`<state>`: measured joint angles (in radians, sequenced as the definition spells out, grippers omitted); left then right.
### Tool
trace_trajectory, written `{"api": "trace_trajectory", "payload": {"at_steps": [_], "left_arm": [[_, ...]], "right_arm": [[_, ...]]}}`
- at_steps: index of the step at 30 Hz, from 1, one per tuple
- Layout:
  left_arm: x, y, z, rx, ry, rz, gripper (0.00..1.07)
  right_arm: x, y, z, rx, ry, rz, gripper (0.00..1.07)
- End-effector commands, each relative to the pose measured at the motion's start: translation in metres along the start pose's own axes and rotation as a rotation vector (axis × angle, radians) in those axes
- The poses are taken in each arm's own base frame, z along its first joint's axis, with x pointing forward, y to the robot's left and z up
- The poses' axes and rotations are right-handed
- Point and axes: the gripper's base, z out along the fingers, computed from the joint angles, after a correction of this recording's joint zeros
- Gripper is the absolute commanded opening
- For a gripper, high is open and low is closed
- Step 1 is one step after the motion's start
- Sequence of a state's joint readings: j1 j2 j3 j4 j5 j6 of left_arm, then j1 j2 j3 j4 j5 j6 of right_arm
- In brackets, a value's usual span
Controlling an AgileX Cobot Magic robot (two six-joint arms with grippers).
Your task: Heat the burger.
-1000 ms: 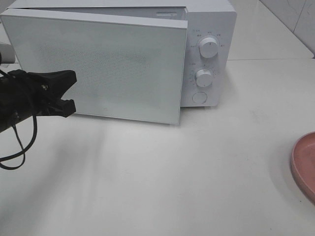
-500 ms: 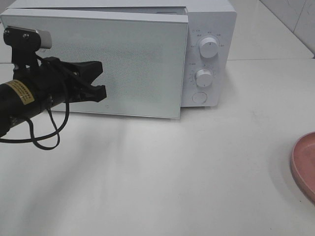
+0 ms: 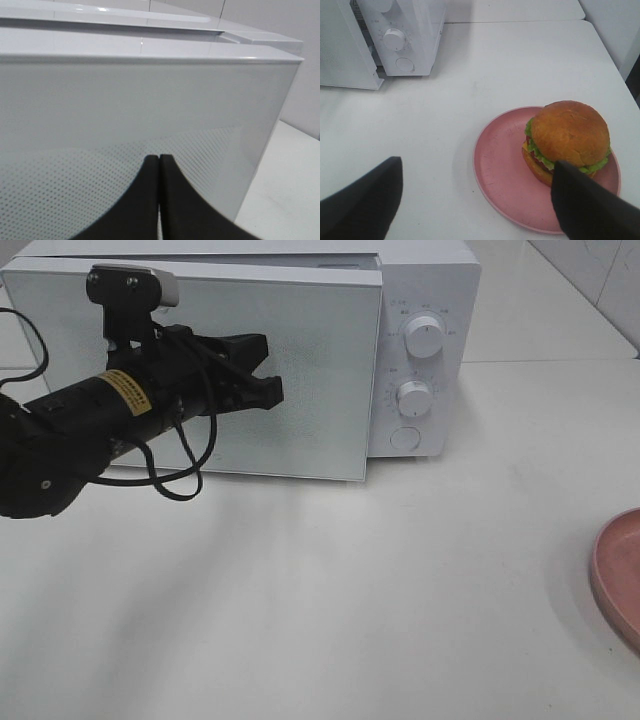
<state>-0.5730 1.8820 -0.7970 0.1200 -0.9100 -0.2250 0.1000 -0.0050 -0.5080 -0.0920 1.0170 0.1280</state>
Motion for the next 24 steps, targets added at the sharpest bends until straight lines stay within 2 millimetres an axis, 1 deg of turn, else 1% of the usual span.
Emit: {"api": "trace_trajectory", "payload": {"at_steps": [1, 2, 3, 5, 6, 8, 11, 13, 17, 18, 19, 21, 24], "left_arm": [[-0.002, -0.002, 0.008, -0.021, -0.005, -0.031, 0.00], [-0.002, -0.004, 0.015, -0.027, -0.007, -0.043, 0.00], [-0.002, -0.004, 0.015, -0.027, -0.007, -0.043, 0.00], [-0.003, -0.004, 0.024, -0.029, -0.006, -0.043, 0.00], [-0.003, -0.004, 0.024, -0.029, -0.006, -0.043, 0.00], [-0.004, -0.003, 0.033, -0.029, -0.015, -0.045, 0.00], [-0.006, -0.003, 0.038, -0.029, -0.023, -0.045, 0.00], [-0.009, -0.003, 0.045, -0.027, -0.035, -0.044, 0.00], [-0.010, -0.002, 0.053, -0.031, -0.021, -0.044, 0.00], [-0.010, -0.002, 0.059, -0.032, -0.024, -0.044, 0.00], [-0.010, -0.002, 0.059, -0.032, -0.024, -0.044, 0.00], [-0.009, -0.001, 0.068, -0.036, -0.030, -0.048, 0.00], [-0.007, 0.001, 0.074, -0.045, -0.032, -0.057, 0.00]], "right_arm": [[0.002, 0.000, -0.002, 0.006, -0.032, -0.006, 0.76], [0.002, 0.000, -0.002, 0.006, -0.032, -0.006, 0.76], [0.002, 0.000, -0.002, 0.006, -0.032, -0.006, 0.76], [0.002, 0.000, -0.002, 0.006, -0.032, -0.006, 0.76], [0.002, 0.000, -0.002, 0.006, -0.032, -0.006, 0.76], [0.002, 0.000, -0.002, 0.006, -0.032, -0.006, 0.76], [0.002, 0.000, -0.002, 0.006, -0.032, -0.006, 0.76], [0.002, 0.000, -0.002, 0.006, -0.032, -0.006, 0.76], [0.002, 0.000, -0.002, 0.006, -0.032, -0.006, 0.76], [0.002, 0.000, -0.002, 0.006, -0.032, -0.006, 0.76], [0.002, 0.000, -0.002, 0.006, -0.032, -0.006, 0.76], [0.002, 0.000, -0.002, 0.006, -0.032, -0.006, 0.76], [0.002, 0.000, -0.002, 0.006, -0.032, -0.006, 0.76]]}}
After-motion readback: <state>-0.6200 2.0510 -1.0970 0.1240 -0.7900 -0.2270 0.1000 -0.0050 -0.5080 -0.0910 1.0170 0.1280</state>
